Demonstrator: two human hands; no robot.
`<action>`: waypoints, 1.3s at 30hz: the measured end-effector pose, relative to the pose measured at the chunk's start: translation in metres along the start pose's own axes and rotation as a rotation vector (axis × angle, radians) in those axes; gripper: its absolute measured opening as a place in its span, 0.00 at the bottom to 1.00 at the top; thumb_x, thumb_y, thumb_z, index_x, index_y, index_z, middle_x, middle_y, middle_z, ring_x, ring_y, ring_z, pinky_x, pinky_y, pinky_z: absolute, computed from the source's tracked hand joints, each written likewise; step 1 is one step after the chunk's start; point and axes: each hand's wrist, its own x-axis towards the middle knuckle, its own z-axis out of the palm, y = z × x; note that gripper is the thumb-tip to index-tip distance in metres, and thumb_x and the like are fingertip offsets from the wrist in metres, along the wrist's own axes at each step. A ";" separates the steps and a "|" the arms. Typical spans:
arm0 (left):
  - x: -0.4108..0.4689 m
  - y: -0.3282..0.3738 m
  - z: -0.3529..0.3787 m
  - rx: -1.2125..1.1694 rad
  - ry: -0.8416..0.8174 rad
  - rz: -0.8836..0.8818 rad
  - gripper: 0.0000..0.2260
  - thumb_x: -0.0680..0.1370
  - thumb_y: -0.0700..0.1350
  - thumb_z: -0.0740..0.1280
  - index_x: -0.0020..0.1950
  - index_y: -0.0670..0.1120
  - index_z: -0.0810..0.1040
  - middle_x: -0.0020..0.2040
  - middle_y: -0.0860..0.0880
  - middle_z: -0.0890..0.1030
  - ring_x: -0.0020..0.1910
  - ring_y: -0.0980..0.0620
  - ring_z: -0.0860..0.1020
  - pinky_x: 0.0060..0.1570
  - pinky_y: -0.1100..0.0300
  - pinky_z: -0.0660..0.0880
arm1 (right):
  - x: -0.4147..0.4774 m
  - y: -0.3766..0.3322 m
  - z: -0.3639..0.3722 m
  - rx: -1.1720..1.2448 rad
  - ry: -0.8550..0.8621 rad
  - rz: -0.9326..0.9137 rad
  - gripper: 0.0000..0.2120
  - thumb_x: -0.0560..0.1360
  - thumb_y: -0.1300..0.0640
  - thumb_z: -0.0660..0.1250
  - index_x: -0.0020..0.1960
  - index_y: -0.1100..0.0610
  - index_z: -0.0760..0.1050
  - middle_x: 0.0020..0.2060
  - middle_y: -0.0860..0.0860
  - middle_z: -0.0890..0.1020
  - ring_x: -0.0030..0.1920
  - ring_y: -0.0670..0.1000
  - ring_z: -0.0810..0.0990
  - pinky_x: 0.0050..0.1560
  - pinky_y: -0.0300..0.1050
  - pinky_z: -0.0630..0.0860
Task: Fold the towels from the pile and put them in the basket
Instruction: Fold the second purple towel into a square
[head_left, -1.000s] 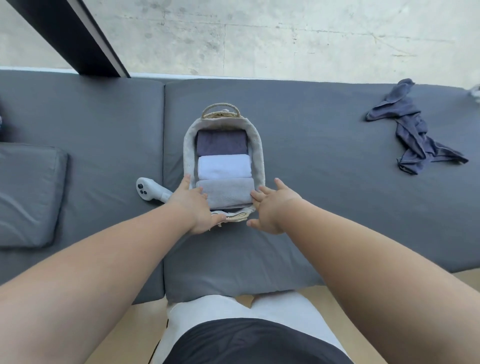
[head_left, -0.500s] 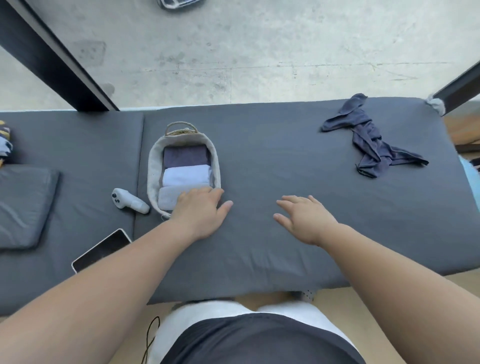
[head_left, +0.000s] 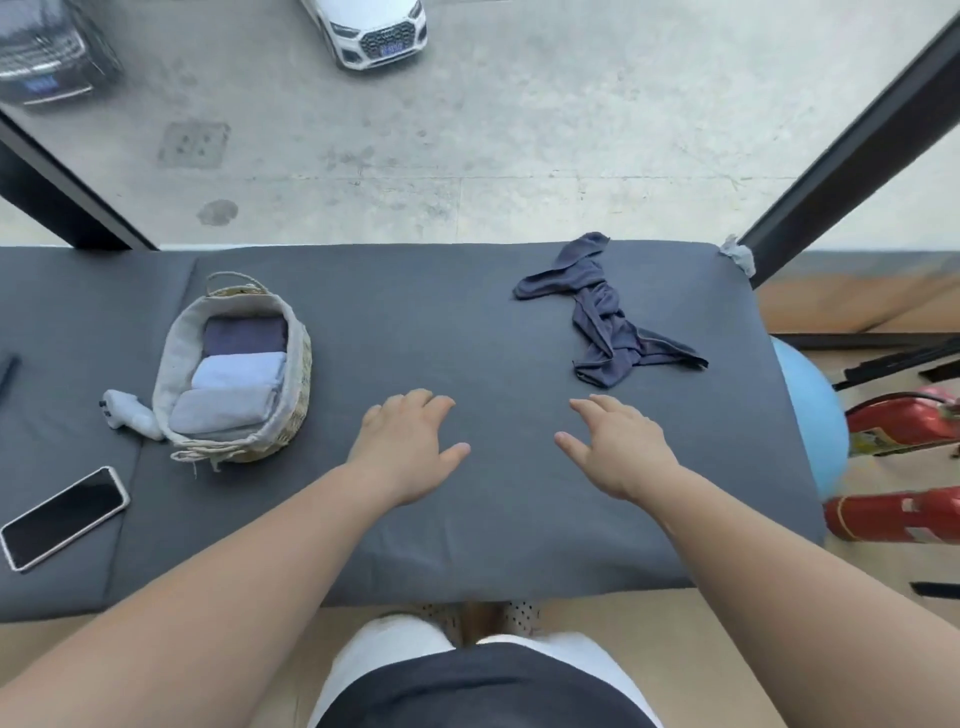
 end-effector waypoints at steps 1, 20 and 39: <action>0.004 0.006 0.000 -0.014 -0.005 0.005 0.27 0.78 0.64 0.60 0.73 0.54 0.67 0.71 0.52 0.70 0.69 0.47 0.69 0.68 0.49 0.65 | 0.000 0.006 -0.001 0.007 0.002 0.013 0.31 0.80 0.35 0.54 0.79 0.47 0.59 0.79 0.49 0.60 0.76 0.56 0.62 0.74 0.57 0.61; 0.177 0.211 0.045 -0.028 -0.162 -0.022 0.28 0.77 0.64 0.61 0.74 0.54 0.66 0.70 0.49 0.69 0.68 0.44 0.69 0.65 0.47 0.68 | 0.090 0.220 -0.036 0.108 -0.030 0.126 0.31 0.80 0.35 0.55 0.78 0.47 0.61 0.78 0.49 0.62 0.75 0.56 0.63 0.72 0.56 0.63; 0.298 0.255 0.128 -0.240 -0.334 -0.238 0.24 0.77 0.59 0.64 0.69 0.48 0.71 0.70 0.49 0.73 0.68 0.45 0.72 0.67 0.49 0.69 | 0.248 0.296 -0.001 -0.023 -0.286 -0.125 0.21 0.83 0.54 0.55 0.75 0.57 0.63 0.79 0.48 0.56 0.81 0.52 0.48 0.78 0.59 0.50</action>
